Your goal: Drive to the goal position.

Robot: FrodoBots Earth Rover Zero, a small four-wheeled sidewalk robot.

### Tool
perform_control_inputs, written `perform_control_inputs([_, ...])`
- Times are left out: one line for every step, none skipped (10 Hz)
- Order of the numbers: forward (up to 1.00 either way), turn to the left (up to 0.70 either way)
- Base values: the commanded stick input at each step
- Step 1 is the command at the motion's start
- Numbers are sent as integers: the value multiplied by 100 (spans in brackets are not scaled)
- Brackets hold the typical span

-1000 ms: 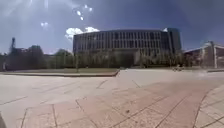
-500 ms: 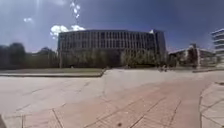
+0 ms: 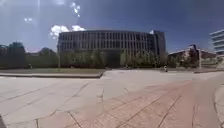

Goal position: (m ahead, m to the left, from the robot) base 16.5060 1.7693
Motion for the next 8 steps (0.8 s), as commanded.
perform_control_inputs([70,1])
perform_control_inputs([70,1])
perform_control_inputs([70,1])
perform_control_inputs([70,1])
perform_control_inputs([70,1])
perform_control_inputs([70,1])
perform_control_inputs([70,1])
perform_control_inputs([70,1])
